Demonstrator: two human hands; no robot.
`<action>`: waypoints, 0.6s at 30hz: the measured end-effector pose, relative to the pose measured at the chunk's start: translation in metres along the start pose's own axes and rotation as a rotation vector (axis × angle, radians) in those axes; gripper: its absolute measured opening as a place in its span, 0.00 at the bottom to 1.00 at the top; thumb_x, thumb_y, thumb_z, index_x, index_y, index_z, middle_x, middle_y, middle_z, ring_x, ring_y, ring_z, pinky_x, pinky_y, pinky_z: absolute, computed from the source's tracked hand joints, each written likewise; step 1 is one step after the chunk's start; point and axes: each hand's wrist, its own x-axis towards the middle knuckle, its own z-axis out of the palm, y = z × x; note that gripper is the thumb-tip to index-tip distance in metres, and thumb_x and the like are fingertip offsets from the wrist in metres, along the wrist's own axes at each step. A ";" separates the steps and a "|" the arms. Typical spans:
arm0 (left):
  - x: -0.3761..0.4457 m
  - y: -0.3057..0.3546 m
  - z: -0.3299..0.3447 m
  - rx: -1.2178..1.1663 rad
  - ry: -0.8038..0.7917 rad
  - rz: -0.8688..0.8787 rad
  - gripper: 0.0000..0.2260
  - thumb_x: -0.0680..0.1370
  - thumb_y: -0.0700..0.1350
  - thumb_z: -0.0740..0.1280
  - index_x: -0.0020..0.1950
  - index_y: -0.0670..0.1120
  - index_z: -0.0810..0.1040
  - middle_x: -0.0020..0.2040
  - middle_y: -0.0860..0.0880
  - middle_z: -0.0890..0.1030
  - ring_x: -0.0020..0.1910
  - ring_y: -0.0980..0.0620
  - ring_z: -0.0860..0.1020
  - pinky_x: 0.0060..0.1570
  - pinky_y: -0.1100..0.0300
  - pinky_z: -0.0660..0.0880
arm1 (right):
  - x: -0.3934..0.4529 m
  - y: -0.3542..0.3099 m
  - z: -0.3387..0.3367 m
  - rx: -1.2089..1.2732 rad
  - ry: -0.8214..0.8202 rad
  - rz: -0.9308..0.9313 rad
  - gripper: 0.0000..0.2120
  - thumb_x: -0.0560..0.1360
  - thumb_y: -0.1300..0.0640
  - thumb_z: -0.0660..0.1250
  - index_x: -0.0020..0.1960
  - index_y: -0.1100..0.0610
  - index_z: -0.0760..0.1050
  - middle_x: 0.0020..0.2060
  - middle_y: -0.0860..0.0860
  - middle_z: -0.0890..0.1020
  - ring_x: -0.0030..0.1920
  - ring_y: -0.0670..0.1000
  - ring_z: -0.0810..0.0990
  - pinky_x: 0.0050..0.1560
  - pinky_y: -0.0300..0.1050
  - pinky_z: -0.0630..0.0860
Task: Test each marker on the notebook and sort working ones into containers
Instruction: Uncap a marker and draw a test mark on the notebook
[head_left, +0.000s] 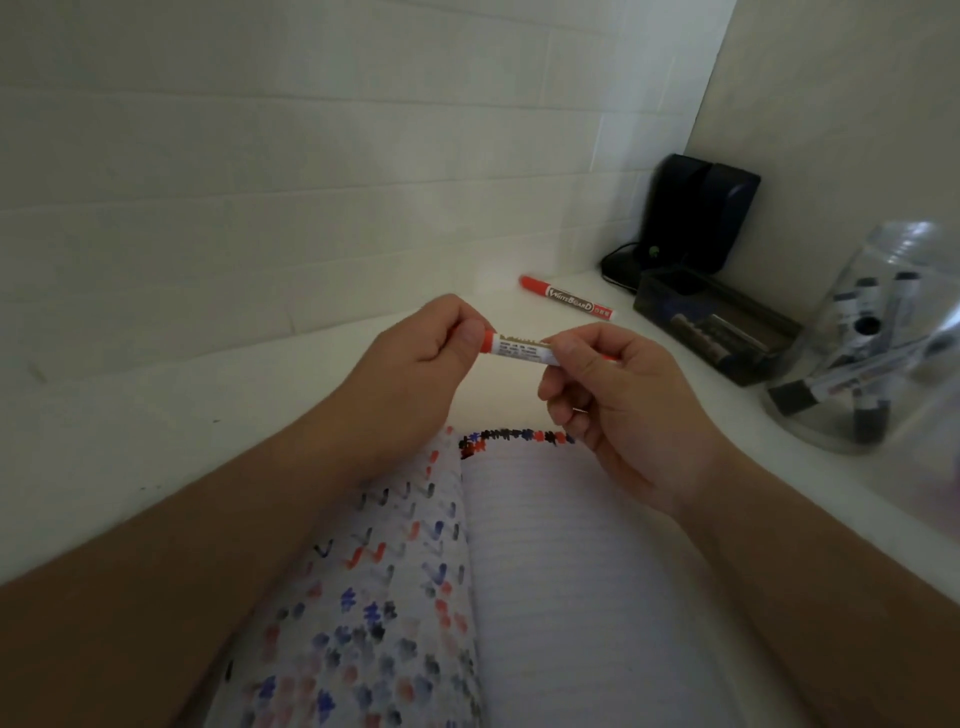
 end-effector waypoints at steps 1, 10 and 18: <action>0.001 0.002 0.000 0.014 0.007 0.002 0.10 0.86 0.50 0.58 0.50 0.51 0.77 0.31 0.58 0.71 0.31 0.59 0.67 0.31 0.64 0.66 | 0.000 0.000 0.003 0.019 -0.002 0.016 0.07 0.84 0.58 0.65 0.50 0.59 0.79 0.35 0.55 0.82 0.30 0.49 0.76 0.30 0.41 0.68; 0.002 0.009 0.004 0.092 0.034 0.037 0.08 0.85 0.51 0.59 0.50 0.51 0.76 0.31 0.58 0.71 0.30 0.59 0.67 0.30 0.65 0.66 | 0.002 -0.011 0.004 0.089 -0.002 0.116 0.04 0.84 0.56 0.66 0.52 0.56 0.73 0.34 0.54 0.81 0.30 0.49 0.75 0.29 0.39 0.68; -0.012 0.072 0.049 0.326 -0.359 0.095 0.09 0.81 0.60 0.63 0.48 0.56 0.74 0.42 0.57 0.84 0.40 0.58 0.80 0.44 0.56 0.77 | -0.052 -0.053 -0.038 -0.069 0.190 -0.100 0.09 0.83 0.54 0.68 0.47 0.57 0.77 0.28 0.51 0.75 0.26 0.48 0.70 0.27 0.41 0.67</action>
